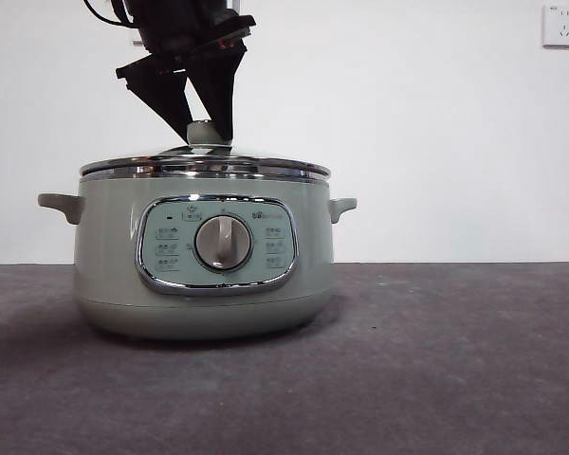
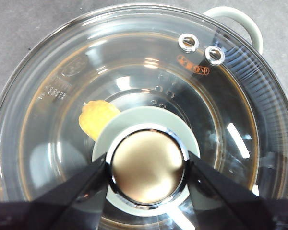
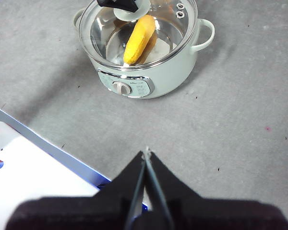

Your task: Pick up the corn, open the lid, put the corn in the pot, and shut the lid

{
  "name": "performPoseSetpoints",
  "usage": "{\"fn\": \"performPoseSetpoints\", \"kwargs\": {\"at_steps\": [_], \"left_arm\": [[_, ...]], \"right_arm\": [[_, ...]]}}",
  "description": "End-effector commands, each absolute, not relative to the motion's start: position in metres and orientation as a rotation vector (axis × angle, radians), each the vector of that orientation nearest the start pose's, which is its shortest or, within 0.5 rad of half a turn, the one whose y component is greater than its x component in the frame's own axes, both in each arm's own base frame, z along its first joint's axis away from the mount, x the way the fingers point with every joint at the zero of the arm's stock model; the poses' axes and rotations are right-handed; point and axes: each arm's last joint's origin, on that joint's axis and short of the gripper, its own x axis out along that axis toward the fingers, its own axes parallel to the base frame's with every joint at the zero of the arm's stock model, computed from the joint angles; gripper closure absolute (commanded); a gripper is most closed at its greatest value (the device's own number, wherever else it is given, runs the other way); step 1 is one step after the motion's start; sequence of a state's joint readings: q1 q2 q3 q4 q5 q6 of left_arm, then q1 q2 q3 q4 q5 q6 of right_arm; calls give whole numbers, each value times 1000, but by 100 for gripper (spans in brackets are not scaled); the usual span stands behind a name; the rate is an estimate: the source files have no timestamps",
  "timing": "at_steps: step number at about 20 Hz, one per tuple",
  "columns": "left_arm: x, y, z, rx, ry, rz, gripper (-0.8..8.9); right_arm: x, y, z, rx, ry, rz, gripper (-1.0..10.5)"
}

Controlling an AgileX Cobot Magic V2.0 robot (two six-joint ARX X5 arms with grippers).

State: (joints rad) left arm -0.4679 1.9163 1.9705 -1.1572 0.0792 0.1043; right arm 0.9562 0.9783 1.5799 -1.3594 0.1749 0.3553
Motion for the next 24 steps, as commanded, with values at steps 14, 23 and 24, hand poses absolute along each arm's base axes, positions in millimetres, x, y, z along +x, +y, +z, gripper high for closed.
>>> {"fn": "performPoseSetpoints", "kwargs": {"at_steps": [14, 23, 24], "left_arm": [[364, -192, 319, 355, 1046, -579, 826], [360, -195, 318, 331, 1072, -554, 669], [360, -195, 318, 323, 1074, -549, 514]], "right_arm": [[67, 87, 441, -130, 790, 612, 951], [67, 87, 441, -133, 788, 613, 951], [67, 87, 441, -133, 788, 614, 951]]}}
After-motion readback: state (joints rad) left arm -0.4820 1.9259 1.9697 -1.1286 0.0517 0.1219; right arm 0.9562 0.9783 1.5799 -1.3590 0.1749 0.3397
